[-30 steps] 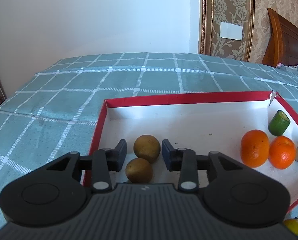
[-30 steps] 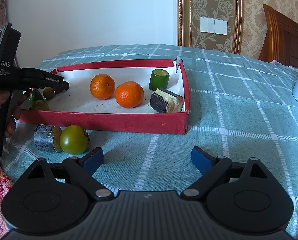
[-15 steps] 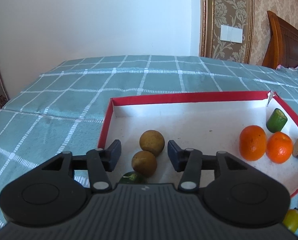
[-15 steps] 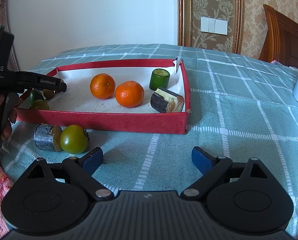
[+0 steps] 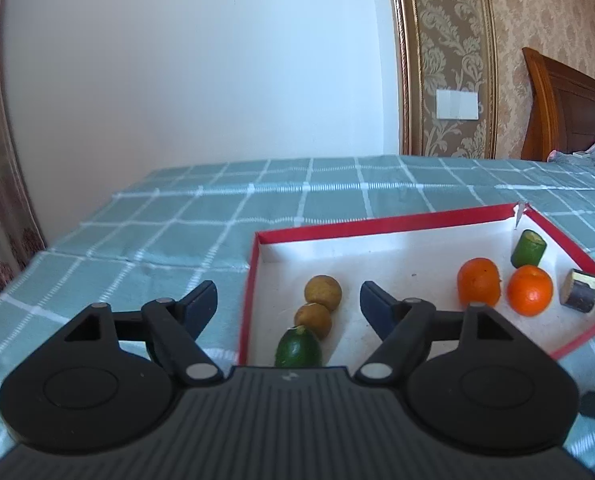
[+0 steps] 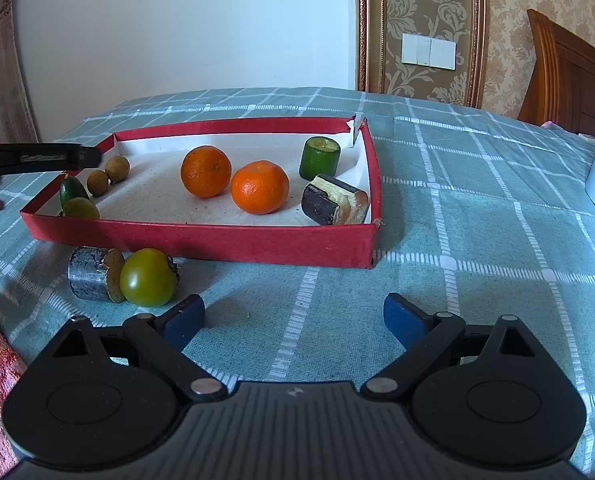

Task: Organize fruits
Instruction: 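Lower the brown fruit into the tray and open the left tool, then withdraw the left tool while the right tool reaches to the green tomato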

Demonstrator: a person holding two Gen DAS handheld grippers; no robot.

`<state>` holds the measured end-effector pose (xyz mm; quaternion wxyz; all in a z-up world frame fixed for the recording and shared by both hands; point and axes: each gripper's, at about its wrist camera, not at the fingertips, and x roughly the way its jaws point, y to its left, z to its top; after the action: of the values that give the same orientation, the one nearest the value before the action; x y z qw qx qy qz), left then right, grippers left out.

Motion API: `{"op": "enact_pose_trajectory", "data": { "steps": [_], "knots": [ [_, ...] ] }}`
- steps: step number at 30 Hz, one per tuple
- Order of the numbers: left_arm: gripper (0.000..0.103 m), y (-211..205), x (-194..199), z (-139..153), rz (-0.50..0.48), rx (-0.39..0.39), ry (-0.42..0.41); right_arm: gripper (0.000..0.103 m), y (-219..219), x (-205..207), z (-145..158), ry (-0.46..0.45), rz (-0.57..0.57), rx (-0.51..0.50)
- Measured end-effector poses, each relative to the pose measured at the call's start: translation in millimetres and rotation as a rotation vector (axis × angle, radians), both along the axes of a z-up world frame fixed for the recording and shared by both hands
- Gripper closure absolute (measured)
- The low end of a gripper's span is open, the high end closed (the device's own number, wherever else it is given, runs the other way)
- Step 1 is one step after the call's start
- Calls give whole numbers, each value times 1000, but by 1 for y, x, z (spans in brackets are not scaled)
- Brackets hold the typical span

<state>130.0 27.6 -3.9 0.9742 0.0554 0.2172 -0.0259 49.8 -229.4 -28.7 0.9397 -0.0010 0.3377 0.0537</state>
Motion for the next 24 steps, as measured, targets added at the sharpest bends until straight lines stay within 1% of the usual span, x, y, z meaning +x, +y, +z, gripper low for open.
{"op": "enact_pose_trajectory", "data": {
  "steps": [3,4,7,9,16,18,21,24],
  "knots": [
    [17,3,-16,4,-18,-12,-6,6,1,0,-1,0,1,-2],
    [14,4,-21,4,-23,-18,-1,6,1,0,-1,0,1,-2],
    [12,5,-38,3,-48,-41,13,6,1,0,-1,1,1,-2],
    [7,5,-48,-1,-60,-46,38,6,1,0,-1,1,2,-1],
    [6,12,-67,-21,-78,-92,108,6,2,0,-1,-2,10,3],
    [6,15,-69,-27,-67,-95,117,6,2,-1,0,-9,18,5],
    [6,19,-65,-33,-51,-94,129,6,1,-4,1,-26,27,10],
    [5,26,-58,-36,-40,-140,166,6,-1,-6,2,-45,42,28]
  ]
}}
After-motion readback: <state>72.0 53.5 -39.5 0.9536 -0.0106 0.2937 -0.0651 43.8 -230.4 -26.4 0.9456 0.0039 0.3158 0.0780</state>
